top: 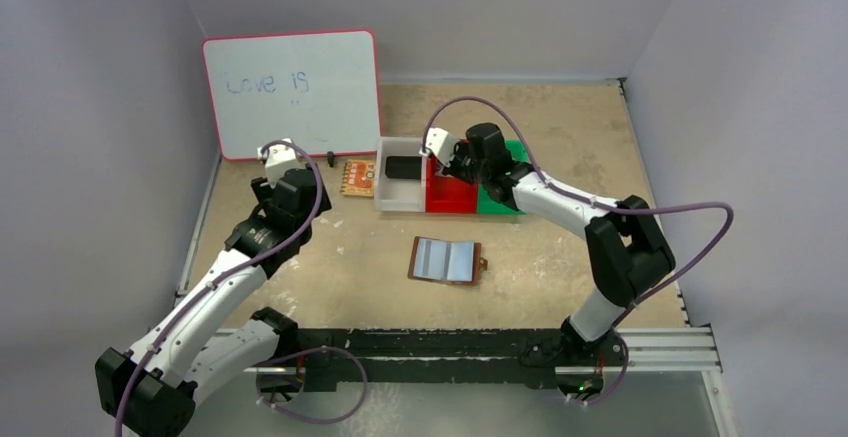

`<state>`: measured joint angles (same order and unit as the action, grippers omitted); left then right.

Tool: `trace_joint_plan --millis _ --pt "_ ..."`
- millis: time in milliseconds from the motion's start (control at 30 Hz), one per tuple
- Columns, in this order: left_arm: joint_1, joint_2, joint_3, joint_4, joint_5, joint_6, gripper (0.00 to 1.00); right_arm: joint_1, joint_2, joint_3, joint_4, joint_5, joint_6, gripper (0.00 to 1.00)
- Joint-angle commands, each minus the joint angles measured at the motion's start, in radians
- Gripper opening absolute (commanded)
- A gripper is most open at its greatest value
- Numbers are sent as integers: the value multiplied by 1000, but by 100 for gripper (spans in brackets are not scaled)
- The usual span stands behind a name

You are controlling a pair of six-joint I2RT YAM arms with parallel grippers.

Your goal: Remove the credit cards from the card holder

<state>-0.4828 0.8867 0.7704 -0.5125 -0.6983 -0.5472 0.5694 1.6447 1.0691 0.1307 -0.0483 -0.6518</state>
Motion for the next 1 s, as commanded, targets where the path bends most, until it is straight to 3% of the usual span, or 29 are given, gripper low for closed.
trace_joint_plan --millis 0,233,967 --pt "6 -14 19 48 -32 41 71 4 25 45 -3 -7 -94 0" --pt "6 -12 33 31 -56 23 76 3 89 33 28 25 -180 0" --pt "6 1 49 9 -59 44 77 2 237 103 91 112 -333 3"
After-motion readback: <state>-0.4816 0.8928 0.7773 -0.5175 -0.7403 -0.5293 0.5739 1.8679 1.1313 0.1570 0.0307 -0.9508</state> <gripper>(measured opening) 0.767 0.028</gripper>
